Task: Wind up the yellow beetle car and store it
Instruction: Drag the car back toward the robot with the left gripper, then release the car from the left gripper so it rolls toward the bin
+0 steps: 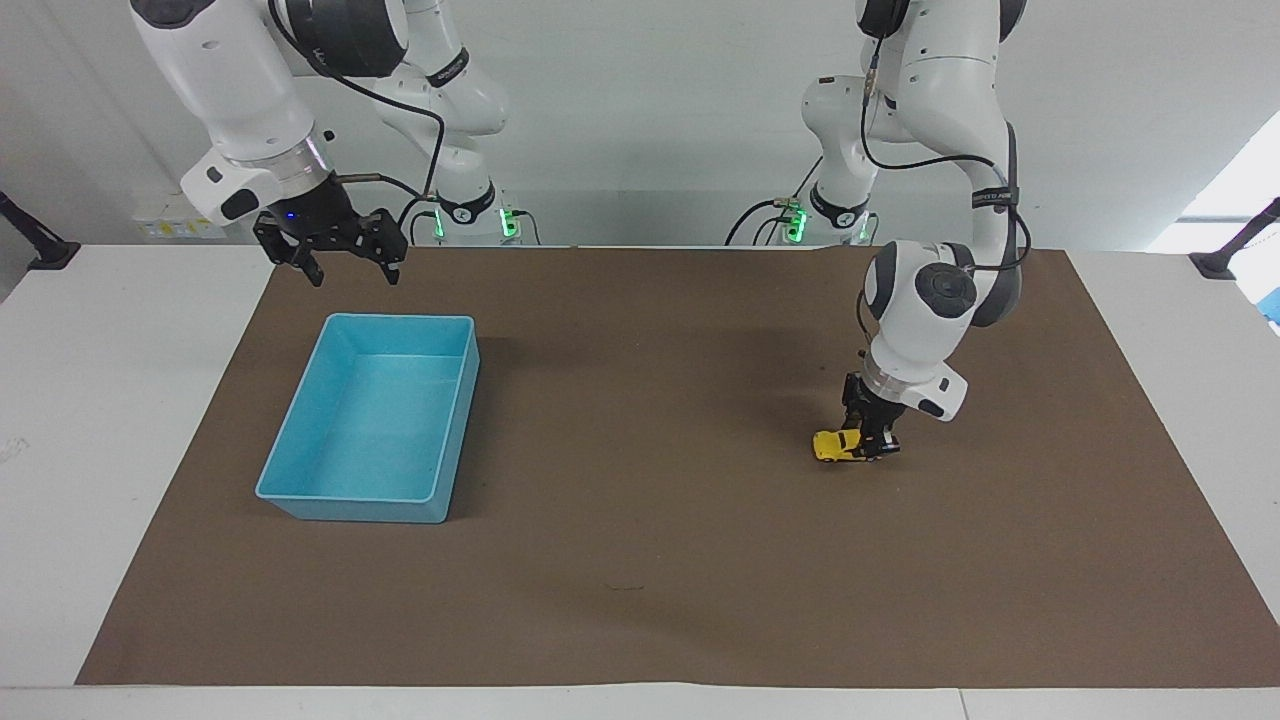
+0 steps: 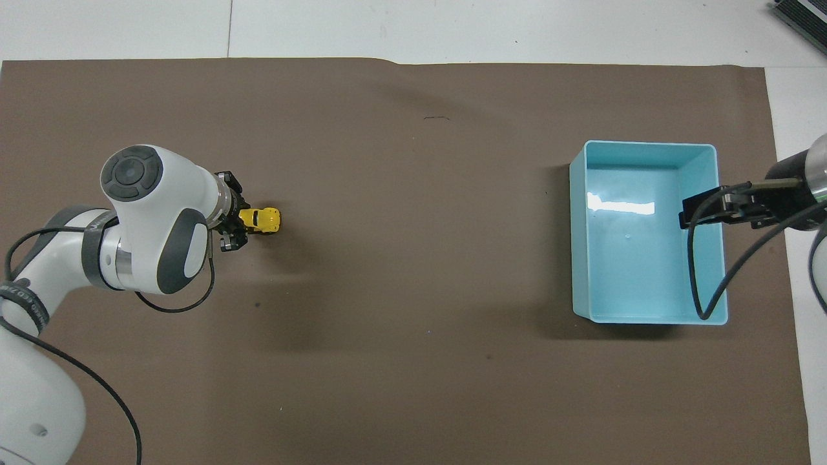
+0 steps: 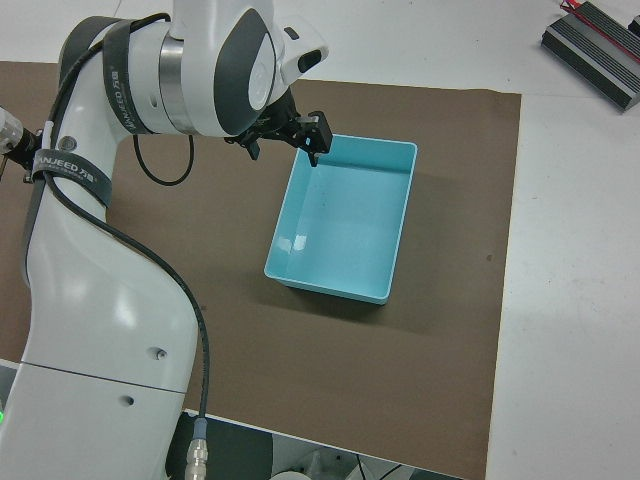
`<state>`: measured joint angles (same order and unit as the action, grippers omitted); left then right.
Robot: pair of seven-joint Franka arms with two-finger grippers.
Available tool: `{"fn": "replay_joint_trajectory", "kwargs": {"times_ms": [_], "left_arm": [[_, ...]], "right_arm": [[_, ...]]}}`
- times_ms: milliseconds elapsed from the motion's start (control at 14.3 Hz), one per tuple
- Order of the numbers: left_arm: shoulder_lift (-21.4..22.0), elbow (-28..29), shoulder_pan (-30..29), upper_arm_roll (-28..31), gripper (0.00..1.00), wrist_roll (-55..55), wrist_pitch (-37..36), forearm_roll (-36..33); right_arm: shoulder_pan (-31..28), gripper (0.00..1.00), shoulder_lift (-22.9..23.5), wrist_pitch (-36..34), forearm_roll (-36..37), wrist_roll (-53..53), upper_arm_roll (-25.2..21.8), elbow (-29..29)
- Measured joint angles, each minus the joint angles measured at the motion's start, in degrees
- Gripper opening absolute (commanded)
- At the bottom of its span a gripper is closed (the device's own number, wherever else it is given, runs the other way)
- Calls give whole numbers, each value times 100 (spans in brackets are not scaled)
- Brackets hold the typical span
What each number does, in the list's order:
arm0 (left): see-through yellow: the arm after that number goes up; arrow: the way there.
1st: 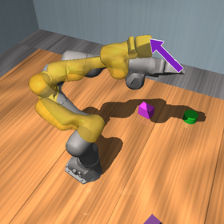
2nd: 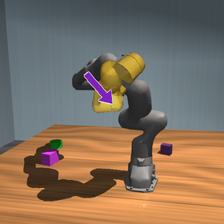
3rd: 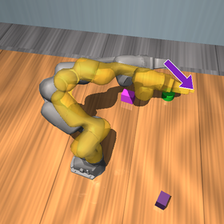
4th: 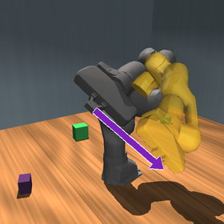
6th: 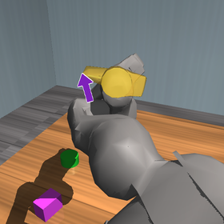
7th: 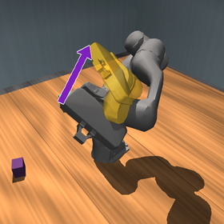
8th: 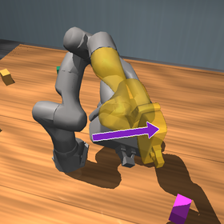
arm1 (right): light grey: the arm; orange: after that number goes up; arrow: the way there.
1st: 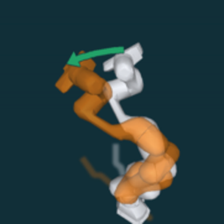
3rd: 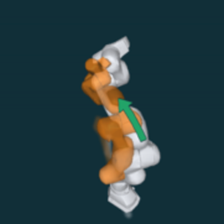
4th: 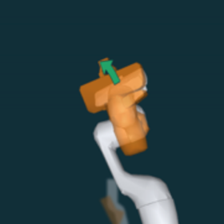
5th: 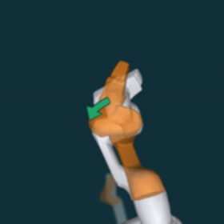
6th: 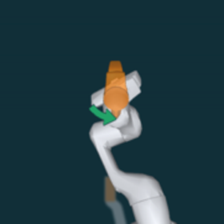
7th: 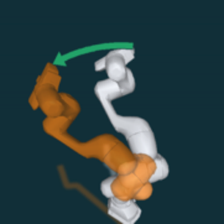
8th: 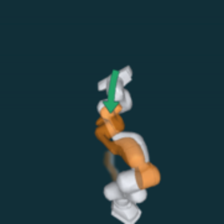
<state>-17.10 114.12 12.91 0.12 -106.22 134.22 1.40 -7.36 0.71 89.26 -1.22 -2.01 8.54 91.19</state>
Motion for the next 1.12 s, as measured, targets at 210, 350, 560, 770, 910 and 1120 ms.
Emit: {"fn": "replay_joint_trajectory", "kwargs": {"times_ms": [210, 350, 560, 770, 910, 1120], "left_arm": [[-40, 8, -11, 4, 100, 29, 93, -8], [-271, -1, -24, 41, 100, 43, 340, -22], [-301, -275, -33, 39, 100, 35, -142, -22], [-140, -692, -33, 22, 100, 13, -846, -21], [-90, -733, -33, 22, 100, 12, -934, -21], [-93, -745, -34, 27, 100, 12, -936, -21]], "right_arm": [[0, 100, 0, 0, 0, 0, 0, 0], [0, 100, 0, 0, 0, 0, 0, 0], [0, 100, 0, 0, 0, 0, 0, 0], [0, 100, 0, 0, 0, 0, 0, 0], [0, 100, 0, 0, 0, 0, 0, 0], [0, 100, 0, 0, 0, 0, 0, 0]]}}
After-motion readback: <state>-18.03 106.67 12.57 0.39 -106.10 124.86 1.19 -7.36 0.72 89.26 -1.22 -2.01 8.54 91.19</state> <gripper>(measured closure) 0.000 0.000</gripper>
